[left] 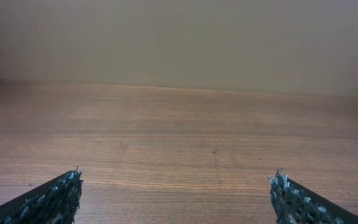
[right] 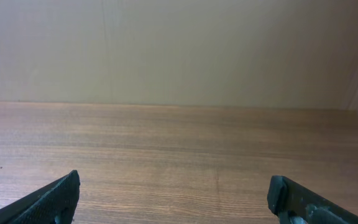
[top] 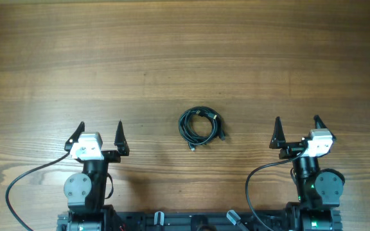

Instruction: Untangle cables

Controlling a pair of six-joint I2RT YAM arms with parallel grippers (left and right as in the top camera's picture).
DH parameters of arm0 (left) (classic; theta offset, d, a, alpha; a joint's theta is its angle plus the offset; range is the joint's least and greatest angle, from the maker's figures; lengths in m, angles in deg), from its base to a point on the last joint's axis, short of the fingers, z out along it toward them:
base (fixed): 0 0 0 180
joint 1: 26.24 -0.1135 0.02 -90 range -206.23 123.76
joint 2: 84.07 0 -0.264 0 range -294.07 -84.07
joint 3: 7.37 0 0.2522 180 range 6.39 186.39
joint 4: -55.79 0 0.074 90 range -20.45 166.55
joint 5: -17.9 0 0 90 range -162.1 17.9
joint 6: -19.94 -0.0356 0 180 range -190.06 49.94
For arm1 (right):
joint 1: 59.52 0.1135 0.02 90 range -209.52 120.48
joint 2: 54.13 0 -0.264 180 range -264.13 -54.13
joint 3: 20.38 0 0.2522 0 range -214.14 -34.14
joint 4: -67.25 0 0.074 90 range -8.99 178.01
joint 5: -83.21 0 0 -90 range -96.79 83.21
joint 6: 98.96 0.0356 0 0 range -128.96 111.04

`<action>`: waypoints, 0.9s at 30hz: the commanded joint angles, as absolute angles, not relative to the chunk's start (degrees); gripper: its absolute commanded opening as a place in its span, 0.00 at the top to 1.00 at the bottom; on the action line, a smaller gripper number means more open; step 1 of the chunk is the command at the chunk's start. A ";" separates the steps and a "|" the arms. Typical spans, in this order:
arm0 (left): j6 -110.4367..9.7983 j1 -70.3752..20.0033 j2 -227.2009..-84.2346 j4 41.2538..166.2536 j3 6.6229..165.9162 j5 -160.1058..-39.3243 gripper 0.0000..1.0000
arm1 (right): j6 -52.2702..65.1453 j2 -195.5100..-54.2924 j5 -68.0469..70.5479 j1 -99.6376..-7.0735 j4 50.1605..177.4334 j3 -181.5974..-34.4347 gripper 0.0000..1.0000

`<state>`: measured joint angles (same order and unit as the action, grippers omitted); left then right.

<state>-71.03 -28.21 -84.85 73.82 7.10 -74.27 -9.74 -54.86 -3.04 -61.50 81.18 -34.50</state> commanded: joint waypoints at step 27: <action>-51.58 -27.95 -85.00 73.91 6.73 -74.34 0.00 | -10.39 -55.80 -3.79 -61.58 80.98 -34.43 0.00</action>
<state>-58.24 -28.21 -84.91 73.82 7.10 -74.30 -9.74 -55.45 -3.02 -61.50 81.18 -34.50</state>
